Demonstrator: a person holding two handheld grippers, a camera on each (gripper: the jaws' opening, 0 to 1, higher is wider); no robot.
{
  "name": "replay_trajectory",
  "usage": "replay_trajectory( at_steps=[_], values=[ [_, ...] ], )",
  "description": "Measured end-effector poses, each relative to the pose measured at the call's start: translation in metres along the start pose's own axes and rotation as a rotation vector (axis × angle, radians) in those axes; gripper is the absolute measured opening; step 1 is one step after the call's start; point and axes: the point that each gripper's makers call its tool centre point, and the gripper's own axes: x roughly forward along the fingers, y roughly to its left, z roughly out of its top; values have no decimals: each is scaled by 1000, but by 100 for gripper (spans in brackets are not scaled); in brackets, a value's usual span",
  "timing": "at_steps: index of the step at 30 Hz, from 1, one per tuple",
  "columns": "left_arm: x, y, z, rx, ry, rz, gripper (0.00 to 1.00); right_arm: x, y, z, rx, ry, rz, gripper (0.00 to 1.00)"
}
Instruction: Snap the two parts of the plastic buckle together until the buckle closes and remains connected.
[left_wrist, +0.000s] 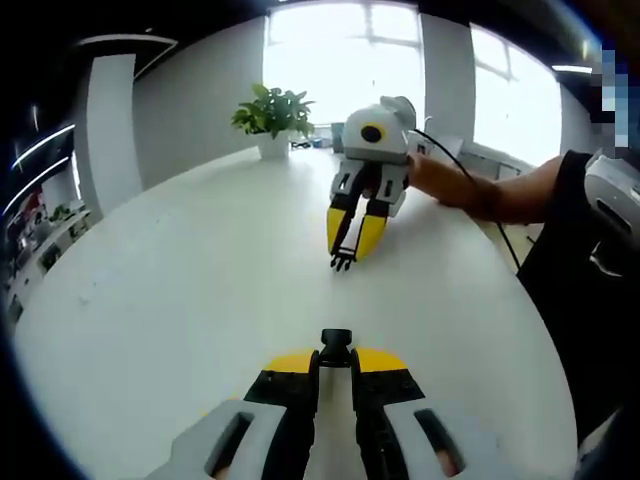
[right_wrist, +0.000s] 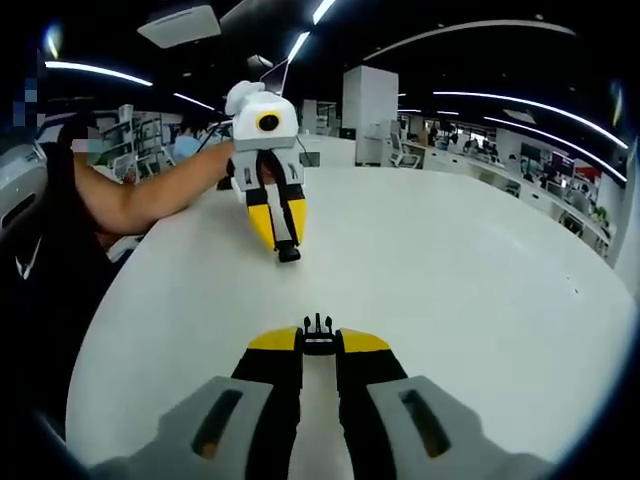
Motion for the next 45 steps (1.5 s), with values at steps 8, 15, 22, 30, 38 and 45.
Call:
replay_trajectory(
  at_steps=[8,15,22,30,38,45],
  values=[
    [1,-1,-1,3,4,-1,12,1,0,-2,0,6,2,12],
    [2,-2,-2,5,9,0,11,2,0,-4,2,11,5,12],
    [3,-4,-3,10,18,-13,11,4,3,-5,0,21,12,12],
    [2,-2,-4,3,19,-12,11,3,3,-5,-1,21,14,12],
    [3,-2,-5,-1,21,-15,11,3,3,-6,0,24,17,12],
    [3,-2,-7,-7,24,-17,11,4,3,-6,1,27,19,12]
  ],
)
